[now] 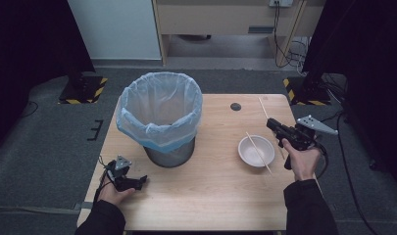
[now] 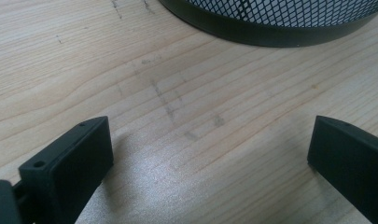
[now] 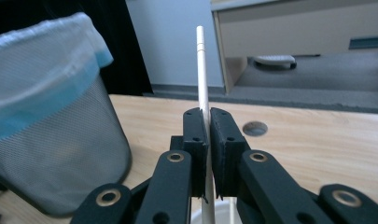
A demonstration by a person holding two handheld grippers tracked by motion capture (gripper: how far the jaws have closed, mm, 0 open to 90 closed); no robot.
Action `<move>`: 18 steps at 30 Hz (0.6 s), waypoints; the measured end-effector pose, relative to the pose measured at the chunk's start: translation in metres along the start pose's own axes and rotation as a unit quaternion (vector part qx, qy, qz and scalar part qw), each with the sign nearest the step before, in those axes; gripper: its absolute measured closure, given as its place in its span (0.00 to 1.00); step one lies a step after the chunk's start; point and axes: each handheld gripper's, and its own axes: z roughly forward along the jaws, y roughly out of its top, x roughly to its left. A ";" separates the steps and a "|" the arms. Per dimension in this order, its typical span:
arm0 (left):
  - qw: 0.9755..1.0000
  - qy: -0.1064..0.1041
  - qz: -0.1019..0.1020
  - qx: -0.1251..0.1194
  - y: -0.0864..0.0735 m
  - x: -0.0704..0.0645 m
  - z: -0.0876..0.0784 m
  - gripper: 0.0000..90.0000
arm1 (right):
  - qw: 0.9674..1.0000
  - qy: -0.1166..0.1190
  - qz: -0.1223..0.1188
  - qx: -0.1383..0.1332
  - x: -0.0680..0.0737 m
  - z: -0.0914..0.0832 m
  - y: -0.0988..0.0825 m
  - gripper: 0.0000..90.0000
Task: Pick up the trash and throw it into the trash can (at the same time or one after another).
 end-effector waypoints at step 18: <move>1.000 0.000 0.000 0.000 0.000 0.000 0.000 0.00 | 0.997 0.043 -0.001 -0.070 0.020 -0.010 0.041 0.95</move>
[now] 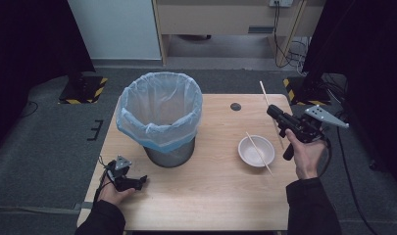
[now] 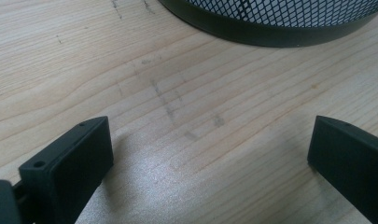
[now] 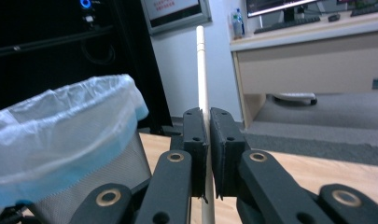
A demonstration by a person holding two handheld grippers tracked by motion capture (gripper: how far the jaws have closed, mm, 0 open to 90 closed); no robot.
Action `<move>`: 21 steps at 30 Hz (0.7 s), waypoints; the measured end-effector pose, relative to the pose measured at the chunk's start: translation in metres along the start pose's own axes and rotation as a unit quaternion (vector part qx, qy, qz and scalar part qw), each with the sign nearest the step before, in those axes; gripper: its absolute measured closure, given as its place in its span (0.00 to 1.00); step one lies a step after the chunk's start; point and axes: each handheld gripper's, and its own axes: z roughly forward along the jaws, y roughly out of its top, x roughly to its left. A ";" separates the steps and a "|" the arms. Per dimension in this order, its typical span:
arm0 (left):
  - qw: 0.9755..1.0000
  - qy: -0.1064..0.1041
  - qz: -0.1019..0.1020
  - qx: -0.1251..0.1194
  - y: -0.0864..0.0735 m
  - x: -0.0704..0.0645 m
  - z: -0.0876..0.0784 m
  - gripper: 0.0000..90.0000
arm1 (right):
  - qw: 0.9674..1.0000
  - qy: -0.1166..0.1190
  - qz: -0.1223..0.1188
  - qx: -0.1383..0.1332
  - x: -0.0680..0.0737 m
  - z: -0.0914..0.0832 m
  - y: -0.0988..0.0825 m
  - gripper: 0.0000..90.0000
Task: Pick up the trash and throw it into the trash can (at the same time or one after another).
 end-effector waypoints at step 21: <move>1.000 0.000 0.000 0.000 0.000 0.000 0.000 0.00 | 0.998 0.046 -0.032 -0.023 0.043 0.029 0.049 0.95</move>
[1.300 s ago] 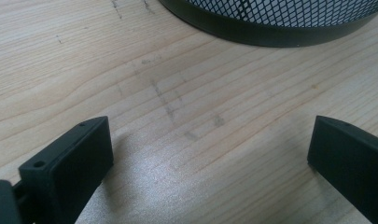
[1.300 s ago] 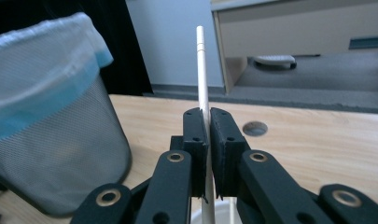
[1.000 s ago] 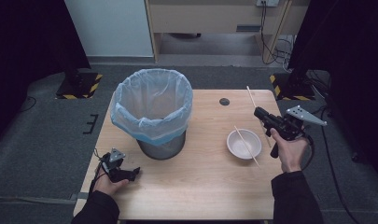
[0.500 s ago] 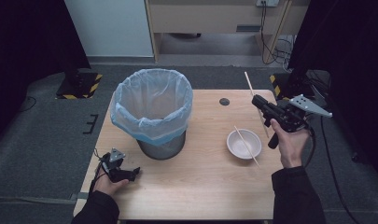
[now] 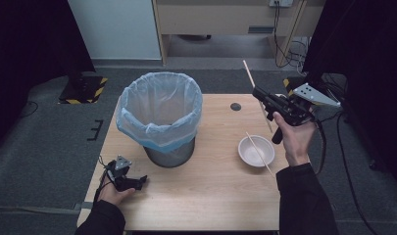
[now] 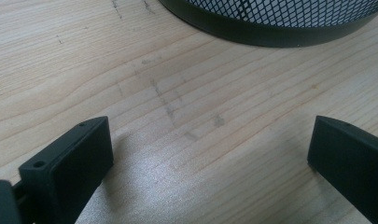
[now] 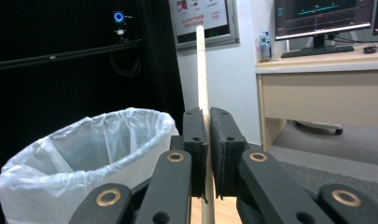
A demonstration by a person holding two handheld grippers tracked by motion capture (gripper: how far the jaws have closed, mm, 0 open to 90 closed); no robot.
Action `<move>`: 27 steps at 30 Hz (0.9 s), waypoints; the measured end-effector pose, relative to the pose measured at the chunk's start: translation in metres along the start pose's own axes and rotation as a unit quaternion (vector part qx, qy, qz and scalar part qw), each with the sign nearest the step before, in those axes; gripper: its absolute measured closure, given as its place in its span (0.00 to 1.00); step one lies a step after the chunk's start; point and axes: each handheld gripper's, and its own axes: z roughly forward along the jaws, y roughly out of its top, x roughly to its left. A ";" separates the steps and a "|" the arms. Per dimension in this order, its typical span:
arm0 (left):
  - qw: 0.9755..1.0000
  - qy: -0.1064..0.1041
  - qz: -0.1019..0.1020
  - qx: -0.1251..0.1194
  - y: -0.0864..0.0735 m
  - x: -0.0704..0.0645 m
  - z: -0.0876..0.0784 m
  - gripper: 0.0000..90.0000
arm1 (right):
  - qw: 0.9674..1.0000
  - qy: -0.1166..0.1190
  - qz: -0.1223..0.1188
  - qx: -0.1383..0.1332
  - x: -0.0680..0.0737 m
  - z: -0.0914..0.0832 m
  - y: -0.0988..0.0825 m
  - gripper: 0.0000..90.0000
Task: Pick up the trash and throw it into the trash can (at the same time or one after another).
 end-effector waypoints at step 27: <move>1.000 0.000 -0.001 0.000 0.001 0.000 0.001 0.00 | 0.999 0.048 -0.012 -0.022 0.042 0.056 0.029 0.95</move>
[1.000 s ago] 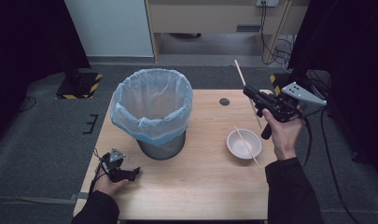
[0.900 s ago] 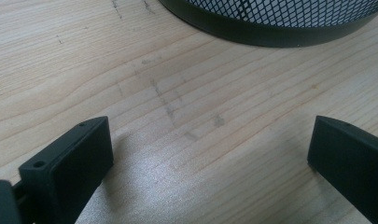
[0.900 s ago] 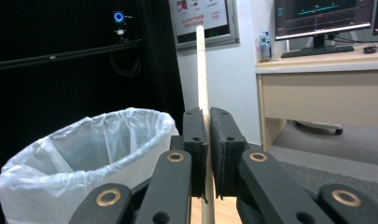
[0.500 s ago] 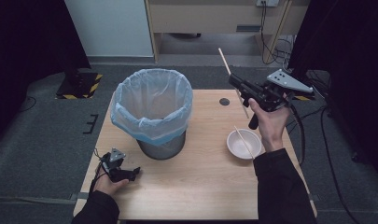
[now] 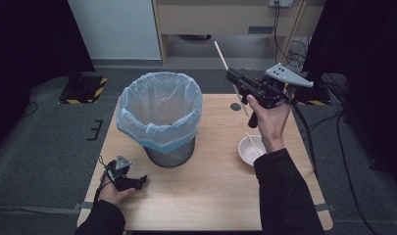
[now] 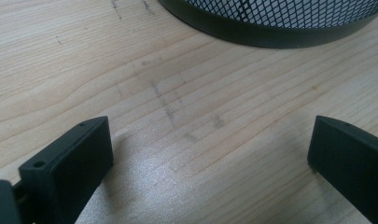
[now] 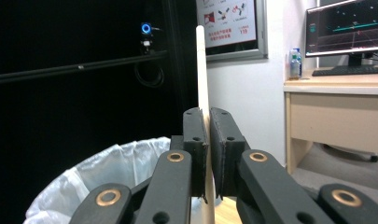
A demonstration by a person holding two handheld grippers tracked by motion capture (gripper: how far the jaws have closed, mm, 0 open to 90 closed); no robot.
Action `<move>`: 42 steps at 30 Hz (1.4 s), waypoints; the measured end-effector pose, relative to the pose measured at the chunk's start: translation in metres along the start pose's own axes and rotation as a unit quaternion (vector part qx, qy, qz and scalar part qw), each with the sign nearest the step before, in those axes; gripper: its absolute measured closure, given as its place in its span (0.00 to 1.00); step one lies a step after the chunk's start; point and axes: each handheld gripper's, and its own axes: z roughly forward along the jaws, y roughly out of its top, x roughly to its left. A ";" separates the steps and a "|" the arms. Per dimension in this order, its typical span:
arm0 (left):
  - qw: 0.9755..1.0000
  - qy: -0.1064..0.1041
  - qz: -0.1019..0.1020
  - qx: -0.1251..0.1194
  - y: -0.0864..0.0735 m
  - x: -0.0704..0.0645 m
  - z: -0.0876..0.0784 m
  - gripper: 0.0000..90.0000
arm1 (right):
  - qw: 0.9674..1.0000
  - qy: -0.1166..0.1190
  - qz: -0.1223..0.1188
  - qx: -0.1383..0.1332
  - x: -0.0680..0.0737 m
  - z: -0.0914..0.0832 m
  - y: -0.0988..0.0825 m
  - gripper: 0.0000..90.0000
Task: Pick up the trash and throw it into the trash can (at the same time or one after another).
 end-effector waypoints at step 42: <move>1.000 0.000 0.000 -0.001 0.000 0.000 0.000 0.00 | 0.998 0.057 0.012 -0.014 0.035 0.086 -0.004 0.95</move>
